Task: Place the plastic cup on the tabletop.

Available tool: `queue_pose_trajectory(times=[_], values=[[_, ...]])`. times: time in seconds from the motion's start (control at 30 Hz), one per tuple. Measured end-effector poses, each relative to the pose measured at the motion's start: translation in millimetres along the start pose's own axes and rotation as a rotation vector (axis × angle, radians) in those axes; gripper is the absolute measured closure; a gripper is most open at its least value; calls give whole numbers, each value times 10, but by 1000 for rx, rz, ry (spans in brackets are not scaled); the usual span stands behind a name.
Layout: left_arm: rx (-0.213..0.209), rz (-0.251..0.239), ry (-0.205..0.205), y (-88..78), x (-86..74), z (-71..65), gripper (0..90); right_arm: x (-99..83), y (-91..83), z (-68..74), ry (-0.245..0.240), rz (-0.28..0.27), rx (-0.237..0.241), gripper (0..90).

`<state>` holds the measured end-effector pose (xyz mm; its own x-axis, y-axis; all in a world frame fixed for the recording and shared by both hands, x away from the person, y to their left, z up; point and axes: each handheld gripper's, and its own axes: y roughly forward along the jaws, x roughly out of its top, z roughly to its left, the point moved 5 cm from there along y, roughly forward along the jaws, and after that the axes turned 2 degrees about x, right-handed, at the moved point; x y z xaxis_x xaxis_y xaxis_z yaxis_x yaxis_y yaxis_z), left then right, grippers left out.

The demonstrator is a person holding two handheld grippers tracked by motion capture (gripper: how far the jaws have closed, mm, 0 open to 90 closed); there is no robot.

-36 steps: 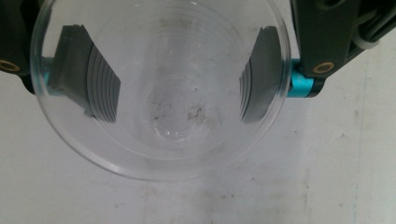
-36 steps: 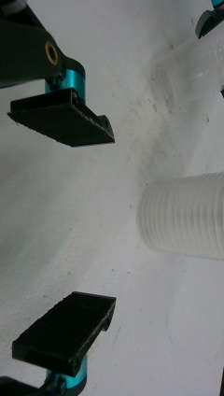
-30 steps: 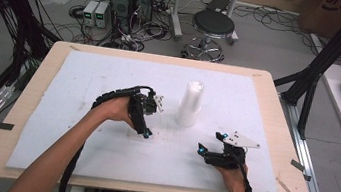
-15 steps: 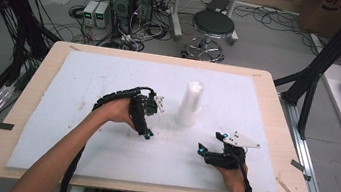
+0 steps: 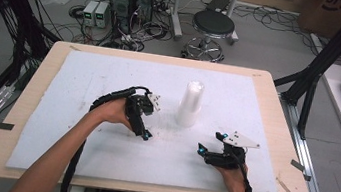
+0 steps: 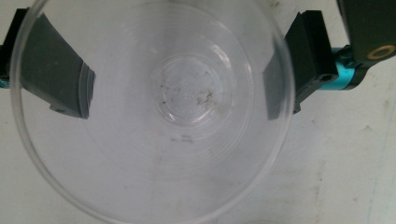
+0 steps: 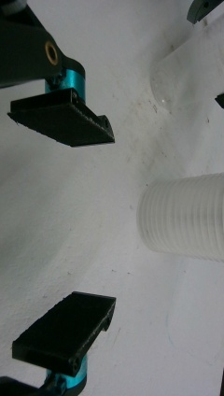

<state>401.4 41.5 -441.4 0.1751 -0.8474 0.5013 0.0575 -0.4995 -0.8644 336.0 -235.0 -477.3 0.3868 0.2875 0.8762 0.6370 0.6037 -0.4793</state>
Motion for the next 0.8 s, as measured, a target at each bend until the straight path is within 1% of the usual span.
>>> queue_pose_trajectory(times=[0.07,0.13,0.17,0.23,0.33,0.4,0.47,0.5,0.57,0.6,0.63,0.67,0.7,0.73,0.8], values=[[-1,-22,-5,-48,-7,-1,89,1,-1,-2,-2,-3,1,178],[-10,-26,-4,-83,-45,-12,88,3,-1,-8,-9,-8,-1,178],[-16,-25,-9,-95,-75,-7,89,3,-2,-10,-9,-9,2,177],[-16,-35,-30,-110,-150,4,88,4,-4,-9,-7,-12,6,178],[-5,-43,-57,-121,-285,1,89,3,-2,-6,-2,-9,10,177],[3,-53,-60,-149,-358,-11,89,1,0,-10,0,-5,12,178],[3,-88,-81,-198,-419,-35,89,1,-5,-10,8,-8,14,178],[4,-99,-88,-223,-454,-51,89,4,-7,-19,-1,-17,13,177],[-2,-124,-89,-279,-530,-91,89,3,-19,-12,7,-24,14,177],[1,-128,-84,-312,-575,-101,89,3,-26,-11,7,-29,18,177],[1,-128,-84,-312,-575,-101,89,3,-26,-11,7,-29,18,177],[23,-153,-91,-374,-664,-124,89,3,-31,-18,5,-36,22,177],[28,-170,-95,-409,-707,-136,90,3,-32,-18,7,-37,24,177],[49,-193,-108,-438,-749,-150,90,3,-32,-18,9,-36,26,177],[64,-225,-116,-496,-834,-191,90,2,-31,-14,10,-33,25,177]])
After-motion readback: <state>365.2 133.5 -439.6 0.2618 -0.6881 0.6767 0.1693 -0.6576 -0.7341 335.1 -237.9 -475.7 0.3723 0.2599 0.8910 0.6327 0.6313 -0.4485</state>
